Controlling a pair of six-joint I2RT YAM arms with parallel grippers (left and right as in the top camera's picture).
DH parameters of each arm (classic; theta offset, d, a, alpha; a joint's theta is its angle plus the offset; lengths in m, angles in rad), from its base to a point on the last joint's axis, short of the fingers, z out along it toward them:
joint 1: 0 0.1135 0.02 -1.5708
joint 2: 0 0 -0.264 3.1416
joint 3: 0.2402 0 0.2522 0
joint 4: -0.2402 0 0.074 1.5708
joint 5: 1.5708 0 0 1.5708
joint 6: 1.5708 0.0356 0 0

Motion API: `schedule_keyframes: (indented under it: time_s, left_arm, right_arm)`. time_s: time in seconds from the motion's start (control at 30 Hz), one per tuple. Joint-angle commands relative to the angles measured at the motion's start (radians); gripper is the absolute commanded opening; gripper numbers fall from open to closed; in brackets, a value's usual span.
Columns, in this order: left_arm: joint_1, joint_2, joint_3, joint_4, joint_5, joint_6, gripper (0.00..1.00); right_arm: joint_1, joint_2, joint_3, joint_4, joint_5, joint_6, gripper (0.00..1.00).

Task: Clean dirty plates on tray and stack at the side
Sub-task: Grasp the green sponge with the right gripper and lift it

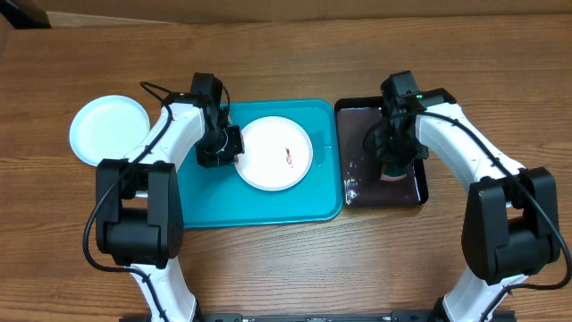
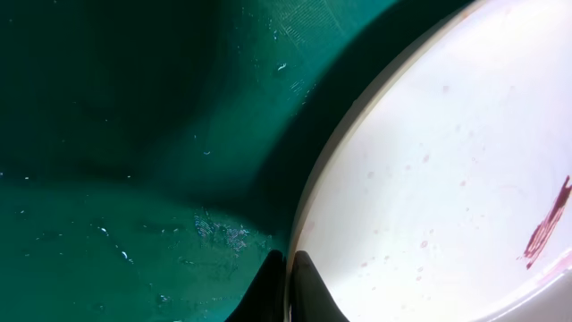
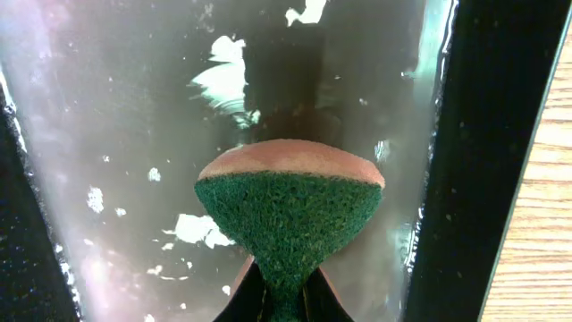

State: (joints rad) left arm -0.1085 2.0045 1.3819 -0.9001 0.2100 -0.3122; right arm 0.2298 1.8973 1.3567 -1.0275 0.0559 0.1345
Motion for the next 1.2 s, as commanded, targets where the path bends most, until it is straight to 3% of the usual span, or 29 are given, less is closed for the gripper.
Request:
schedule_keyframes:
  time_s: [0.0, 0.73, 0.9, 1.0, 1.17]
  left_arm:
    - [0.0, -0.019, 0.01, 0.003, 0.016, -0.01, 0.04]
    - [-0.094, -0.019, 0.01, 0.016, -0.079, -0.09, 0.04]
    - [-0.101, -0.019, 0.01, 0.035, -0.09, -0.092, 0.04]
    - [-0.096, -0.019, 0.01, 0.06, -0.09, -0.092, 0.1]
    - [-0.094, -0.019, 0.011, 0.068, -0.085, -0.092, 0.04]
  right_arm:
    - [0.004, -0.029, 0.032, -0.012, -0.001, 0.038, 0.04]
    - [0.004, -0.029, 0.153, -0.113, -0.005, 0.019, 0.04]
    - [0.005, -0.029, 0.142, -0.116, -0.006, 0.018, 0.04]
    - [0.006, -0.029, 0.114, -0.1, -0.011, 0.019, 0.04]
    - [0.006, -0.029, 0.034, -0.028, -0.013, 0.018, 0.04]
